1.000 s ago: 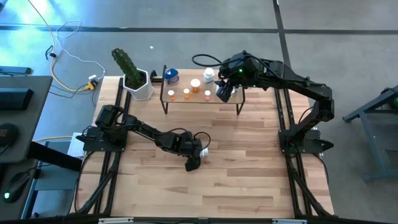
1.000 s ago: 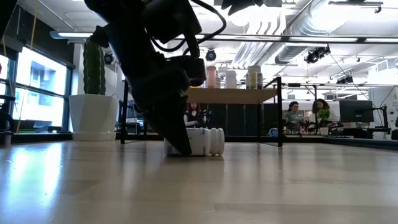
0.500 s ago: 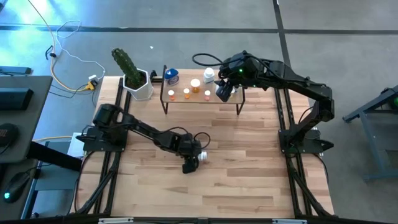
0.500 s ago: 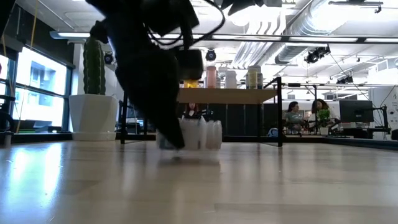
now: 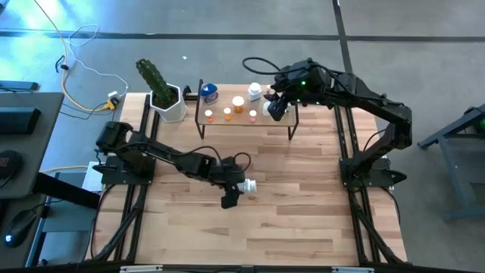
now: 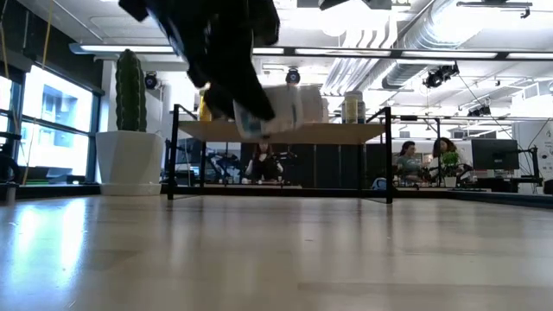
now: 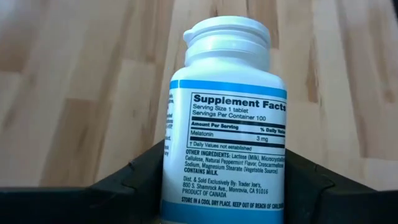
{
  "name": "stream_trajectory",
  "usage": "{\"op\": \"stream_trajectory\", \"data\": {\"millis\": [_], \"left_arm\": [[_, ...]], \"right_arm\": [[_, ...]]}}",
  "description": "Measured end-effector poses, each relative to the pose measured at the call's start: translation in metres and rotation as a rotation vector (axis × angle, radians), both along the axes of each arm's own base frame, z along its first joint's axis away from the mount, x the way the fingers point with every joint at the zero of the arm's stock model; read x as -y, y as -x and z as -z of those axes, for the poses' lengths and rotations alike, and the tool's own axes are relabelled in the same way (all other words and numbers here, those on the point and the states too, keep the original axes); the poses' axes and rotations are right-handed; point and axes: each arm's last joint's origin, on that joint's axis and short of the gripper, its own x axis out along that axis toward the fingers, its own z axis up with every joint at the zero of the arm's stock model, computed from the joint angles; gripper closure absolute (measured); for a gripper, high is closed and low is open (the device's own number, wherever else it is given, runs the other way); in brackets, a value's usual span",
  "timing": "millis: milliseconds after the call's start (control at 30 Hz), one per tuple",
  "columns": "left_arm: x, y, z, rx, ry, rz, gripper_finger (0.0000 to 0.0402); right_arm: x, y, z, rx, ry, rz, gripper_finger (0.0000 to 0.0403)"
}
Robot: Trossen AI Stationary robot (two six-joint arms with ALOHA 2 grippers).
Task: Pick and place medicine bottles onto shelf by color
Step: Put the white pill bottle on the shelf
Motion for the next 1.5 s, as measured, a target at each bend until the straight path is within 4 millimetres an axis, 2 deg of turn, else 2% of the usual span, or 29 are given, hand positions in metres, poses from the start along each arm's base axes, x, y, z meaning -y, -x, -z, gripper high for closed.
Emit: {"op": "stream_trajectory", "data": {"millis": [400,767,1167,1500], "left_arm": [[-0.010,0.016,-0.051,0.163,-0.091,0.000,0.0192],[-0.035,0.038,-0.093,0.293,-0.166,-0.035,0.0192],[-0.056,0.062,-0.128,0.406,-0.257,-0.055,0.0192],[-0.078,0.083,-0.149,0.465,-0.336,-0.108,0.0192]], "right_arm": [[-0.003,0.007,-0.016,0.138,-0.023,-0.002,0.0221],[-0.002,0.004,-0.022,0.240,-0.068,0.036,0.0221],[0.001,0.000,-0.034,0.361,-0.005,0.019,0.0221],[0.010,0.000,-0.046,0.476,0.035,0.030,0.0221]]}}
